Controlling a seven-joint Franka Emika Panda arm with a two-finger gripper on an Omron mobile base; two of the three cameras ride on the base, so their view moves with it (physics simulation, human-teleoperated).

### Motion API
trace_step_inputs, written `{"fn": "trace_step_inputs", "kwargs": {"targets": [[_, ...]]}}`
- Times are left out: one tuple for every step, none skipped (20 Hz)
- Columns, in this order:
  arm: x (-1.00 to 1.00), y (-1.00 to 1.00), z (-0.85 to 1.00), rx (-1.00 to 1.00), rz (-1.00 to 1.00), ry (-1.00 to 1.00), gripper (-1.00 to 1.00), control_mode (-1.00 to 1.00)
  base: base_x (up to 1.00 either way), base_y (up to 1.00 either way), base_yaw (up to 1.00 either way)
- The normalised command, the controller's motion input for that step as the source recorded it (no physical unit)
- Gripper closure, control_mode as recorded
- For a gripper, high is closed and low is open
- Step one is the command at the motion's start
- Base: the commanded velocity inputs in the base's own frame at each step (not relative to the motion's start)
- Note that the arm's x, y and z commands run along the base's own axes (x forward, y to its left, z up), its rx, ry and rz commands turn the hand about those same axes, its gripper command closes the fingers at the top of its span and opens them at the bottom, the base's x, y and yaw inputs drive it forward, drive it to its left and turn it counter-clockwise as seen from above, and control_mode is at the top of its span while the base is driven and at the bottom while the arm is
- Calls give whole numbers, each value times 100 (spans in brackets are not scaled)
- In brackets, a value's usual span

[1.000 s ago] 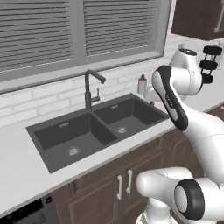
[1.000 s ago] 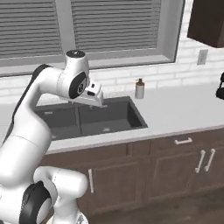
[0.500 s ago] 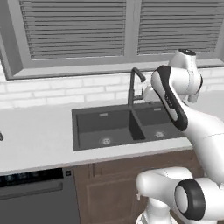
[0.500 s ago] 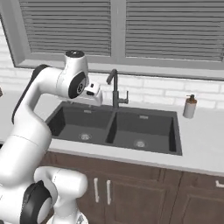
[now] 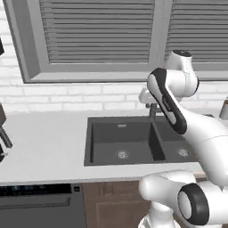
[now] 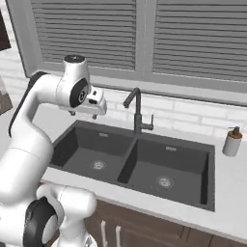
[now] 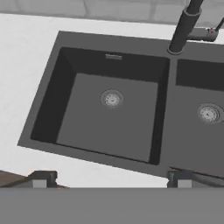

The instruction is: Navigate to the sink.

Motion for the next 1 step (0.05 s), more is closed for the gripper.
{"fn": "trace_step_inputs", "kwargs": {"targets": [[0,0,0,0,0,0,-100,100,46,-64,4]]}}
